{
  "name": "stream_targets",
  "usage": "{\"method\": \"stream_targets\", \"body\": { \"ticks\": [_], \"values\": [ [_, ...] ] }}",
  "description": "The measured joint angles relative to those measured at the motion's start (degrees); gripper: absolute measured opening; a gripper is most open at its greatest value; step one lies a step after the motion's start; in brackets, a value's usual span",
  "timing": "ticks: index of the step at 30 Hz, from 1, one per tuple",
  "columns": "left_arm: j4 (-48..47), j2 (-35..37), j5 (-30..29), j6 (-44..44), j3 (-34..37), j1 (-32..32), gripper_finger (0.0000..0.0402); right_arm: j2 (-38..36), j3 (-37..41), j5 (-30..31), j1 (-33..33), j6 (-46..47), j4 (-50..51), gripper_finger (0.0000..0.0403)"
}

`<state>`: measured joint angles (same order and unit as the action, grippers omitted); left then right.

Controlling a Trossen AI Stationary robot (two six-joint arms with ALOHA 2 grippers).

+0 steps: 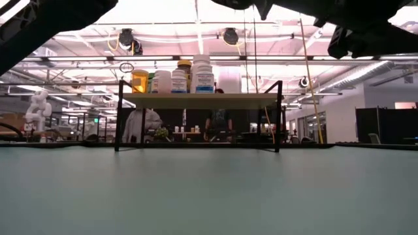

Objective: Pick and place medicine bottles onto shelf by color
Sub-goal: Put the white and green pill bottle on the shelf

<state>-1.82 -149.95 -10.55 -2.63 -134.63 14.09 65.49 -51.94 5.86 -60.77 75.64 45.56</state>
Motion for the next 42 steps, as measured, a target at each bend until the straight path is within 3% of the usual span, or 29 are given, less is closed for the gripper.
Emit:
{"method": "stream_targets", "body": {
  "ticks": [6, 14, 27, 36, 42],
  "values": [
    [0.1, 0.0, 0.0, -0.2, 0.0, 0.0, 0.0356, 0.1, 0.3, 0.6, -0.9, -2.7, 0.6, 0.0238],
    [-1.0, 0.0, 0.0, 0.1, 0.0, -0.1, 0.0356, 0.0, 0.2, 6.3, -0.7, -8.0, 6.5, 0.0239],
    [-1.4, -0.1, -0.1, 0.4, 0.0, -0.6, 0.0356, -2.5, 0.2, 4.5, 2.6, -12.5, 5.3, 0.0295],
    [-1.5, -0.1, -0.1, 0.3, 0.0, -0.6, 0.0356, 0.1, 0.2, 4.5, 1.3, -31.3, -5.1, 0.0299],
    [-1.7, -0.1, -0.1, 0.2, 0.0, -0.6, 0.0356, 3.0, 0.2, 4.6, 0.3, -37.1, -2.0, 0.0299]
  ]
}}
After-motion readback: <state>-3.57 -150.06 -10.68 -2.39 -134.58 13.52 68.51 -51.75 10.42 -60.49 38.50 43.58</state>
